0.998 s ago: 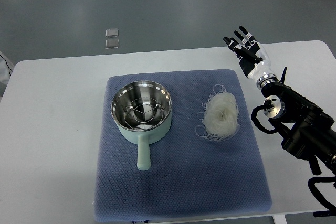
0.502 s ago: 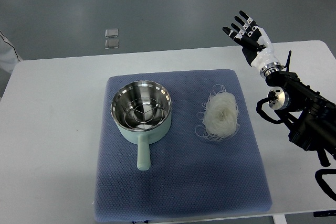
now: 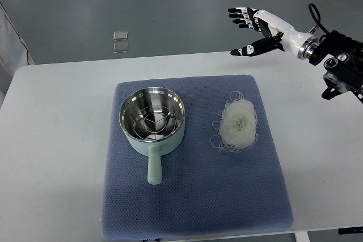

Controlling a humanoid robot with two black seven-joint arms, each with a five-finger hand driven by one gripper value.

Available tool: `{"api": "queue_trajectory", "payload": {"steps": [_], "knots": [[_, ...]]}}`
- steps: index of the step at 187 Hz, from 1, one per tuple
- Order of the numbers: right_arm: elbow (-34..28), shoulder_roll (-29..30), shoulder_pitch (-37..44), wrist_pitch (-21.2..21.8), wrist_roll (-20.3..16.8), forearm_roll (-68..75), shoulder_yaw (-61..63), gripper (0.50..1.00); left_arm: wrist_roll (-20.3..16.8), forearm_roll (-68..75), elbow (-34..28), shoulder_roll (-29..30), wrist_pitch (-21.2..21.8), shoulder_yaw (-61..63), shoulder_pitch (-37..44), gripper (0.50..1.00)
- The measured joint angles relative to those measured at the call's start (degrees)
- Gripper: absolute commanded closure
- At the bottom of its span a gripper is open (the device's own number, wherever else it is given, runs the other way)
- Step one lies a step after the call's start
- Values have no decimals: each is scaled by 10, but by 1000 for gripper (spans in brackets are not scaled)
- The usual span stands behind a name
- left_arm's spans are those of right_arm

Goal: Put vermicelli into pot with right hand
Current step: 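Swing the right hand over the white vermicelli bundle, fingers open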

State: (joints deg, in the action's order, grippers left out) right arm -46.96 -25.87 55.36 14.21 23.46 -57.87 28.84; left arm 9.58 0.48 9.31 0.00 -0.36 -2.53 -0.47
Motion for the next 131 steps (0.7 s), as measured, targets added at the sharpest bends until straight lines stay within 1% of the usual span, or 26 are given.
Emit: {"api": "queue_trajectory", "payload": {"steps": [25,67,95,131], "knots": [[-65,-42,60,26,0,-81,-79,572,0,0,0,0,0,0,0,500],[-130,-66,123,92,3,-232,-155,574,0,0,0,0,0,1,0,500],[-145,-61,136,123,4,-328,-166,576,0,0,0,0,0,1,0,500],[-147,-41,150,127,4,-368,-206,576,0,0,0,0,0,1,0,500]]}}
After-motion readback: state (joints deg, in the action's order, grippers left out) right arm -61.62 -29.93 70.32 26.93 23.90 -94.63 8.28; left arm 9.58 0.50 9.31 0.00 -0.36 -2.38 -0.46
